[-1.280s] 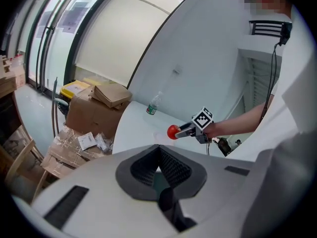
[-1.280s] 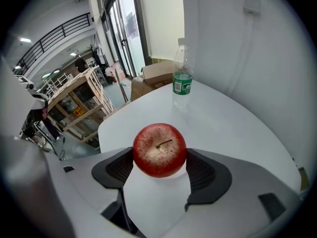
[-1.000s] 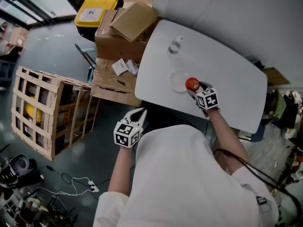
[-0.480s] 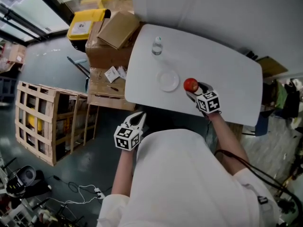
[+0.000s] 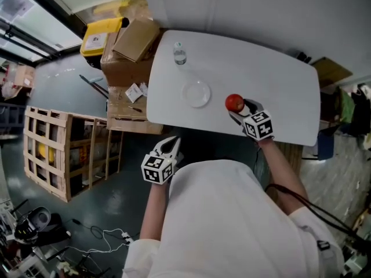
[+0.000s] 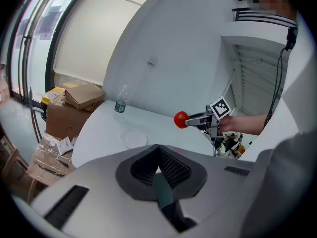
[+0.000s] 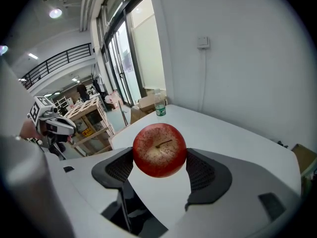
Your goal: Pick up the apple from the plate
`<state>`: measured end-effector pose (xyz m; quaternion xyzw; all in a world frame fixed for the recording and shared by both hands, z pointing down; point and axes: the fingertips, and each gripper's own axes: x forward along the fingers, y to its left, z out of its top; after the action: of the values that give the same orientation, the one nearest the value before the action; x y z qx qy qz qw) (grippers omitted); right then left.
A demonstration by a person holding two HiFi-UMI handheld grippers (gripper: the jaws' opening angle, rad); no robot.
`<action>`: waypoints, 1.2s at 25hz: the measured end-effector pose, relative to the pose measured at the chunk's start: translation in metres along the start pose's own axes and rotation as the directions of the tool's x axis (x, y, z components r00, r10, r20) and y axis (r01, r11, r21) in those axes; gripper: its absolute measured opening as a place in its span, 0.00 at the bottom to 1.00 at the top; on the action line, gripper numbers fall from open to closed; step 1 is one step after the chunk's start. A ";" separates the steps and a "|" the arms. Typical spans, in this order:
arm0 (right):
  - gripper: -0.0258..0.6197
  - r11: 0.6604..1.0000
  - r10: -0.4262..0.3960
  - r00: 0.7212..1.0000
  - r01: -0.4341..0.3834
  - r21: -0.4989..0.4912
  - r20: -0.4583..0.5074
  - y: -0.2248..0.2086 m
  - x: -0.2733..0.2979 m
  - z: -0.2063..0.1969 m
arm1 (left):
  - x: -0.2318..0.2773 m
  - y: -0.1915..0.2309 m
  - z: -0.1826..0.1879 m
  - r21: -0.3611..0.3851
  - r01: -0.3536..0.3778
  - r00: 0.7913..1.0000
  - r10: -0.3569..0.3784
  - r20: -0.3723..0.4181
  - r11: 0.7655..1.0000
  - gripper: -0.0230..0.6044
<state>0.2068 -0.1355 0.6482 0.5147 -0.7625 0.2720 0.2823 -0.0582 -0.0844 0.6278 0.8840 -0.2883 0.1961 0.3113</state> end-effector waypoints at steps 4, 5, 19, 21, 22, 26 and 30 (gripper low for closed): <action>0.57 1.000 0.001 1.000 -0.001 0.014 0.027 -0.004 -0.018 -0.006 | 0.000 -0.015 -0.001 0.000 -0.008 1.000 0.008 0.022 1.000 0.04; 0.57 1.000 0.001 0.999 -0.002 0.015 0.036 -0.004 -0.021 -0.007 | -0.001 -0.018 -0.002 0.000 -0.011 1.000 0.011 0.026 1.000 0.04; 0.57 0.998 -0.022 0.995 0.017 0.056 0.095 0.007 -0.053 -0.015 | -0.008 -0.024 0.005 0.035 0.003 0.999 -0.004 0.048 0.999 0.04; 0.57 0.997 -0.038 0.994 0.030 0.070 0.104 0.010 -0.056 -0.014 | -0.012 -0.020 0.007 0.033 0.012 0.999 -0.013 0.045 0.999 0.04; 0.57 0.996 -0.045 0.993 0.037 0.079 0.107 0.012 -0.057 -0.013 | -0.014 -0.019 0.008 0.033 0.018 0.999 -0.019 0.042 0.999 0.04; 0.57 0.992 -0.074 0.989 0.060 0.109 0.129 0.017 -0.060 -0.008 | -0.022 -0.009 0.010 0.046 0.034 0.999 -0.036 0.026 0.998 0.04; 0.57 0.991 -0.092 0.985 0.076 0.114 0.148 0.021 -0.059 0.000 | -0.028 0.004 0.015 0.054 0.035 0.999 -0.037 0.032 0.998 0.04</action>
<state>0.2055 -0.0915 0.6036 0.5803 -0.7436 0.2606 0.2061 -0.0789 -0.0860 0.6040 0.9001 -0.2723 0.1834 0.2863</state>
